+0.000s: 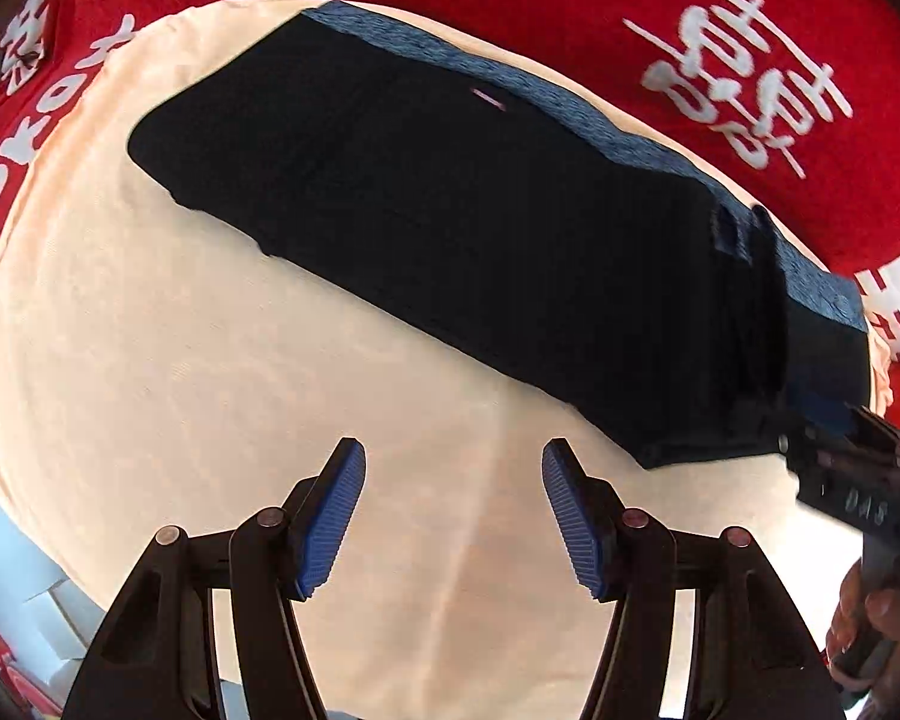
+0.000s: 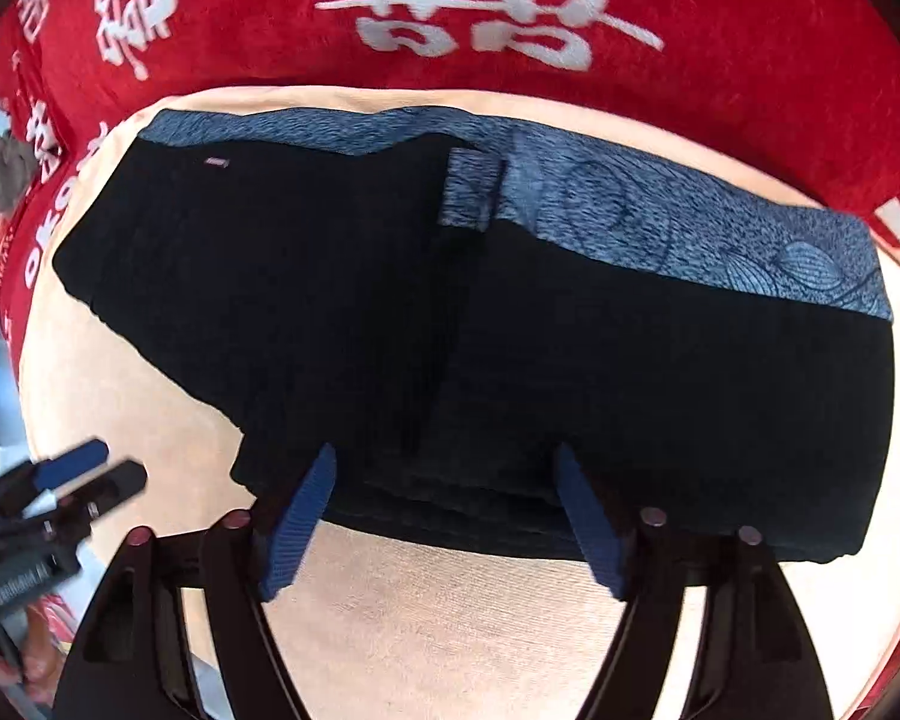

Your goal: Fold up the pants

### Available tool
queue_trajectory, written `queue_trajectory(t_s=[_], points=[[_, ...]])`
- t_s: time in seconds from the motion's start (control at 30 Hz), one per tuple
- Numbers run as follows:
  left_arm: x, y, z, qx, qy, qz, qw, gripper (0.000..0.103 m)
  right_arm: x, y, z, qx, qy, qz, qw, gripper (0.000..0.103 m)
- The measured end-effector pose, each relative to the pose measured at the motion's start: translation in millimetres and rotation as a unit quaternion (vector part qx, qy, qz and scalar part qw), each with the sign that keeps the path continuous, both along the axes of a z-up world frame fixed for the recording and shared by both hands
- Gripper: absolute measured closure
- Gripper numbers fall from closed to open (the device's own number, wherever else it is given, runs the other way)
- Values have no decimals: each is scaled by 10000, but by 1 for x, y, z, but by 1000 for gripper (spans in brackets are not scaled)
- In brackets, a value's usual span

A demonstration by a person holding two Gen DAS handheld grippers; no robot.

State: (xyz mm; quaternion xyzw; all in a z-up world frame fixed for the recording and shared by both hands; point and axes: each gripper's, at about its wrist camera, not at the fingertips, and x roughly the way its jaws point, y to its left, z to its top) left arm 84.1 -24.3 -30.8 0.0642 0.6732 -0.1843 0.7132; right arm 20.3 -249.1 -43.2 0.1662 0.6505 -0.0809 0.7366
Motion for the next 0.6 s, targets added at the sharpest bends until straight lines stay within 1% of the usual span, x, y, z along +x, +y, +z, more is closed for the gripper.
queue_trajectory(t_s=[0.1, 0.13, 0.23, 0.3, 0.37, 0.4, 0.43, 0.47, 0.53, 0.57, 0.6], points=[[18, 14, -4, -144, 97, 147, 9997, 40, -1, 12, -3, -364, 108, 223, 9990, 19], [24, 19, -4, -212, 103, 221, 9995, 40, -1, 13, -3, -409, 142, 239, 9988, 19], [48, 40, -3, -550, 44, 540, 9970, 40, 1, 11, -3, -379, 207, 115, 9990, 18], [67, 56, -5, -925, 75, 828, 9922, 40, 2, 7, -3, -303, 228, -48, 9993, 18], [84, 74, -12, -1408, 157, 1134, 9834, 40, 4, 4, -3, -264, 257, -153, 9992, 18], [92, 85, -16, -1683, 212, 1296, 9770, 40, 4, 2, -3, -263, 273, -190, 9991, 18], [99, 93, -22, -1925, 282, 1438, 9703, 40, 6, 2, -3, -275, 296, -202, 9990, 18], [107, 102, -30, -2278, 409, 1599, 9596, 40, 10, 2, -3, -296, 315, -192, 9989, 18], [118, 110, -43, -2672, 565, 1786, 9452, 40, 11, 3, -5, -353, 348, -133, 9987, 18], [118, 110, -47, -2749, 595, 1830, 9420, 40, 11, 6, -5, -380, 358, -102, 9986, 18], [121, 112, -50, -2893, 616, 1867, 9368, 40, 11, 6, -5, -398, 370, -83, 9985, 18]])
